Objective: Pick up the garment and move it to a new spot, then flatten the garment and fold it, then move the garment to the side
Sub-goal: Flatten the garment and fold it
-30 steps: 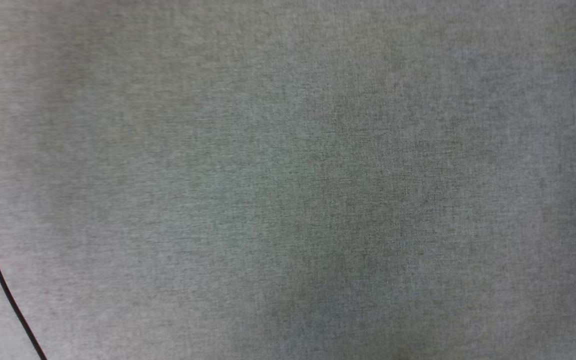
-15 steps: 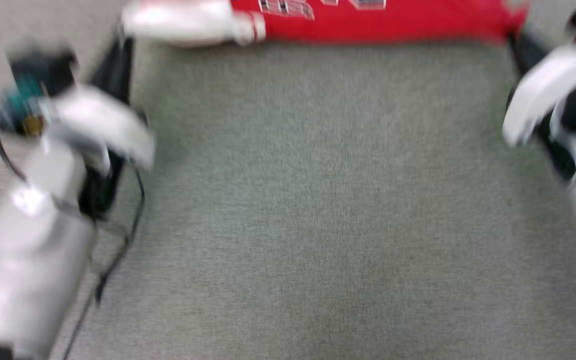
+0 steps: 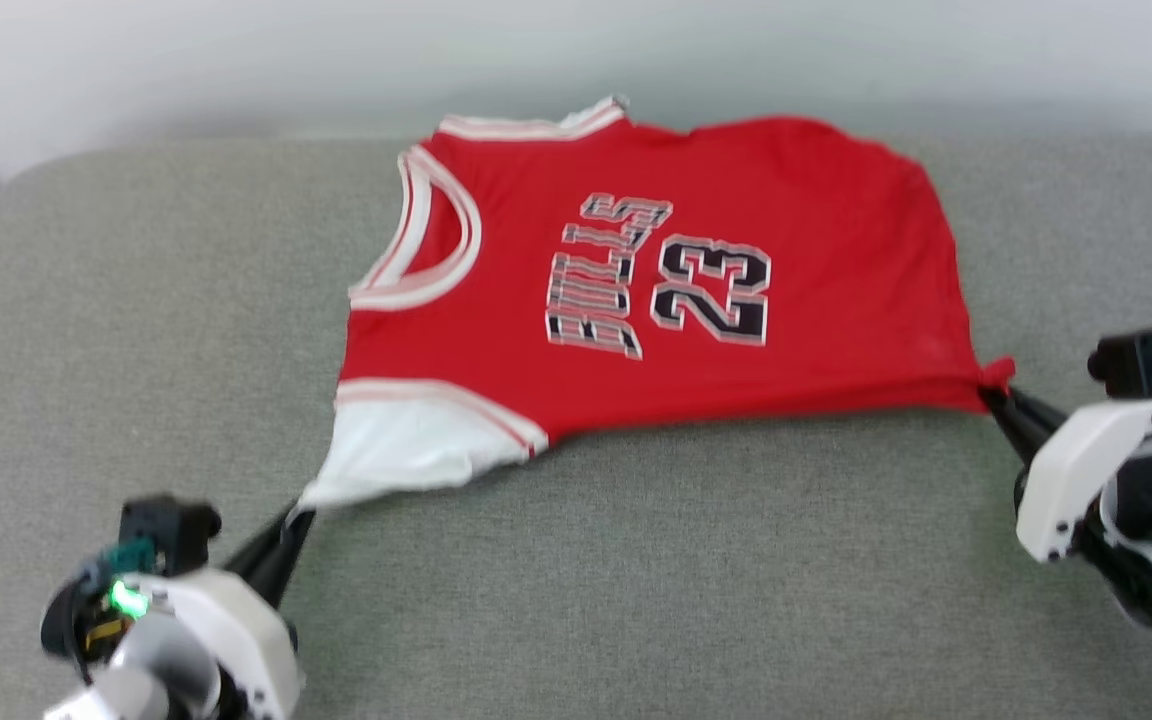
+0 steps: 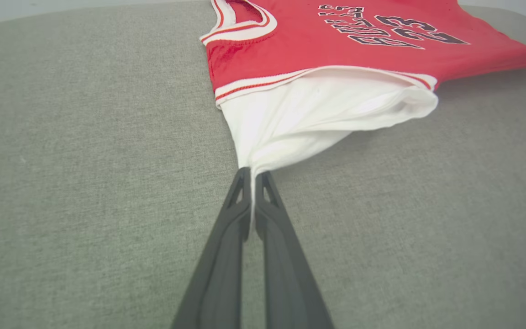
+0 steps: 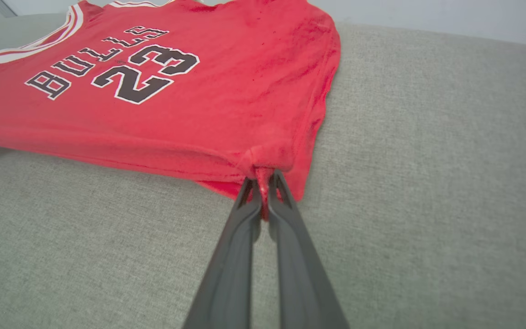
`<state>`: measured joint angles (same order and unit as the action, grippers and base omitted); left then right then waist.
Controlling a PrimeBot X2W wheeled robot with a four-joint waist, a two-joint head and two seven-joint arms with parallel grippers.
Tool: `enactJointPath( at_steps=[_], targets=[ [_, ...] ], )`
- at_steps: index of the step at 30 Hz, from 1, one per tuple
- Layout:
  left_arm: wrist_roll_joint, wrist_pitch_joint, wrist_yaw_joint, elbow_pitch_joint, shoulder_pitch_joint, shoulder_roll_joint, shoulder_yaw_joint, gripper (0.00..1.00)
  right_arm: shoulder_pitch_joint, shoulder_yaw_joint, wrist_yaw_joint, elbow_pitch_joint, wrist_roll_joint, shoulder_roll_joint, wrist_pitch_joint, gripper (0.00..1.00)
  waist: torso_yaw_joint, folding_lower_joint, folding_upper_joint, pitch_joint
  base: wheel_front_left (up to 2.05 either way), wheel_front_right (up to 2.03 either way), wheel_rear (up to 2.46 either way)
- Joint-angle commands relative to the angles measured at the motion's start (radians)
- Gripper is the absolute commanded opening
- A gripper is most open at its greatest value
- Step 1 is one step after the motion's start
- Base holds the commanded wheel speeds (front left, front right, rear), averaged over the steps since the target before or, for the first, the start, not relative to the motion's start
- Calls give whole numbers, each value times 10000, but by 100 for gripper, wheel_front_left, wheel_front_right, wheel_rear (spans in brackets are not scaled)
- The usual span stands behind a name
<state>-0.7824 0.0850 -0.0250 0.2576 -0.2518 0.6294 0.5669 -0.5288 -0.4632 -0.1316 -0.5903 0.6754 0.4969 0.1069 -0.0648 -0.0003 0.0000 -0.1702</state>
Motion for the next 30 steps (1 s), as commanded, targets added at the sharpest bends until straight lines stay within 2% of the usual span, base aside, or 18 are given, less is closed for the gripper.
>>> enactJointPath(
  at_steps=[1, 10, 17, 23, 30],
  targets=[
    [-85, -107, -118, -176, 316, 140, -7, 0, 284, 18, 18, 50, 72, 154, 18, 0, -10, 3, 0, 327, 0, 0, 0],
    [-913, -1378, -1017, -3019, 2897, 1430, 54, 0, 2183, 59, 18, 983, 565, 678, 197, 0, -7, 3, 0, 1172, 0, 0, 0],
    [-1538, -2059, -1516, -4710, 4420, 2139, 196, 0, 3919, 562, 18, 2125, 961, 1000, 707, 0, 30, 3, 0, 1585, 0, 0, 0],
    [-2169, -2602, -1515, -5613, 5363, 2590, 384, 0, 5613, 1242, 13, 3581, 1243, 1186, 1610, 0, 128, 3, 0, 1565, 0, 0, 0],
    [-1962, -1959, -1520, -5949, 4890, 2657, -164, 0, 6351, 2459, 13, 4966, 968, 806, 2312, 0, 295, 3, 0, 1116, 0, 0, 0]
  ],
)
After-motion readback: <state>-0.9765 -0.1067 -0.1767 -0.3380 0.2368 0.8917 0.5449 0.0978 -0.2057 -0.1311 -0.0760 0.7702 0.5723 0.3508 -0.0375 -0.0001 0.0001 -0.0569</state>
